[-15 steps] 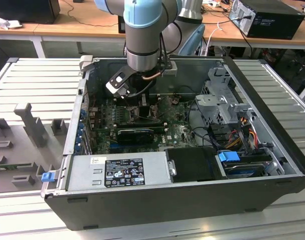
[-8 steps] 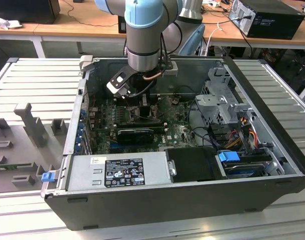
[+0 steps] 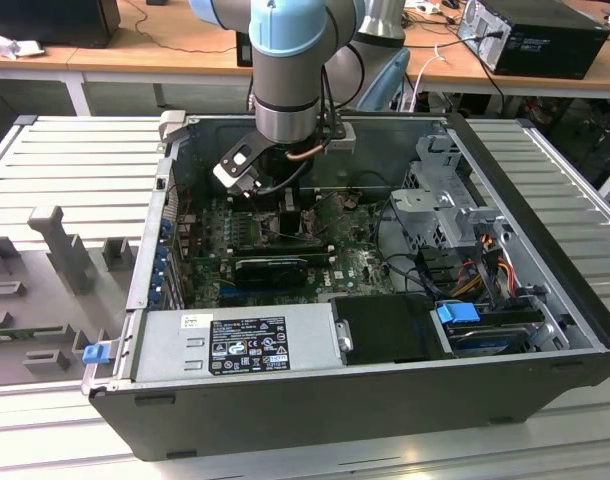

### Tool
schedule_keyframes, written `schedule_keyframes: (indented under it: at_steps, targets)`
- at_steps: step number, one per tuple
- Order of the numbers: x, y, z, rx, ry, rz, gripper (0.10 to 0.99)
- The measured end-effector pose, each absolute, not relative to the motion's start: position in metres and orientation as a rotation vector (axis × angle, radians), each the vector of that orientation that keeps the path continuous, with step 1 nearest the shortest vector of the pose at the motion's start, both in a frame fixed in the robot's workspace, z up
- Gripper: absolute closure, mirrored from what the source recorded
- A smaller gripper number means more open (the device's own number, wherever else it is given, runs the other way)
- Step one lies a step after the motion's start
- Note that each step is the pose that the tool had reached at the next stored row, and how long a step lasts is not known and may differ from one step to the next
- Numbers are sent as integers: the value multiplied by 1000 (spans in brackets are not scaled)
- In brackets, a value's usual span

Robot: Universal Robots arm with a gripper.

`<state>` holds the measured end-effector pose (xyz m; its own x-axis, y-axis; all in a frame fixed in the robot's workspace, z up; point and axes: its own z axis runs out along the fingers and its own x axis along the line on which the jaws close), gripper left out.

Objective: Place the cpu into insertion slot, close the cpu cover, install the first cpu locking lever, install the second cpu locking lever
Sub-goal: 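Place the cpu into insertion slot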

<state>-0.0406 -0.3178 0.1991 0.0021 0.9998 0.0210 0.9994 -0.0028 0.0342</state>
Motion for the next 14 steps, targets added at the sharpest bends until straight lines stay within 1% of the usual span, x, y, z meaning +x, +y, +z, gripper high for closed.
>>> schedule_keyframes:
  at_steps: [7, 9, 11, 12, 14]
  targets:
    - [-41, -318, 207, 2218, 2212, 61, 471]
    - [-41, -318, 209, 2218, 2212, 61, 616]
    - [-41, -318, 211, 2217, 2212, 60, 733]
    - [-41, -318, 211, 2217, 2212, 61, 733]
    - [-41, -318, 212, 2218, 2212, 60, 855]
